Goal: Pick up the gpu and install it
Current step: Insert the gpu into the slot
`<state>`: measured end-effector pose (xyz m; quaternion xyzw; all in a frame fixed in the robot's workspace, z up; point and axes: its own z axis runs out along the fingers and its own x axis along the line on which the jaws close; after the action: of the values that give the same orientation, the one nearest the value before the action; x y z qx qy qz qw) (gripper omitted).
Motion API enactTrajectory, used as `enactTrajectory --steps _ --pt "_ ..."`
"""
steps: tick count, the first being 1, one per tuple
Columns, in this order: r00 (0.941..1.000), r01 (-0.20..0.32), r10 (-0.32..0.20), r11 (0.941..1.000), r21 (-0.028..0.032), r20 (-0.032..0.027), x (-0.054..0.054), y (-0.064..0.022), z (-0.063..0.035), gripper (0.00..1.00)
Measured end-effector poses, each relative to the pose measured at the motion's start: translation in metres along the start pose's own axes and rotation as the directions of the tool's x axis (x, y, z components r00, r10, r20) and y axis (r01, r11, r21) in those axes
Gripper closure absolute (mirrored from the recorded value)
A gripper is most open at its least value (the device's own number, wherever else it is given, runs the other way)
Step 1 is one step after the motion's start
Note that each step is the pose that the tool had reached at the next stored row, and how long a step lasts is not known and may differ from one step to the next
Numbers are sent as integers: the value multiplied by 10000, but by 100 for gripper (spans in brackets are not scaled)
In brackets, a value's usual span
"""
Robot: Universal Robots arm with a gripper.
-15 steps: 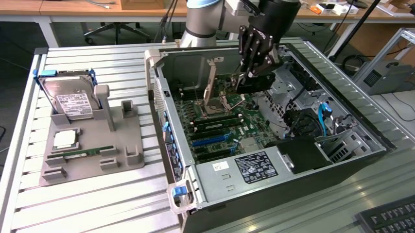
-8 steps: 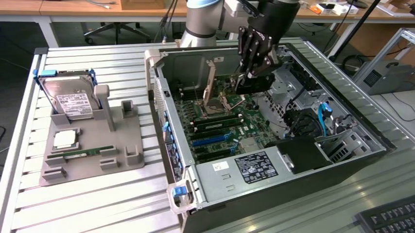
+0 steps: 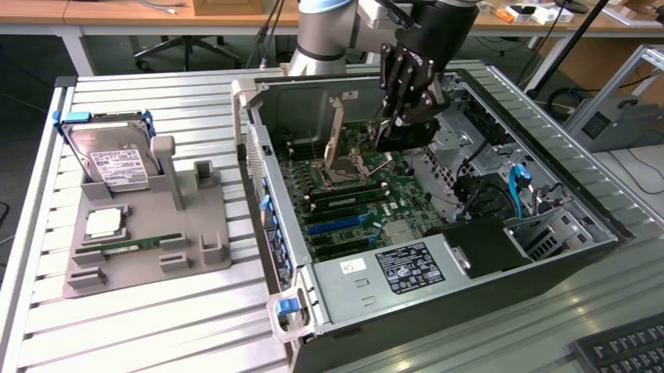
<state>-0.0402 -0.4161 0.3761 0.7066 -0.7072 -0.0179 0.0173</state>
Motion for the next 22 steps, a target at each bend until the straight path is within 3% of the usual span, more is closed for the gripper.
enactTrajectory --steps 22 --pt "10000 0 0 10000 0 1 18 51 42 74"
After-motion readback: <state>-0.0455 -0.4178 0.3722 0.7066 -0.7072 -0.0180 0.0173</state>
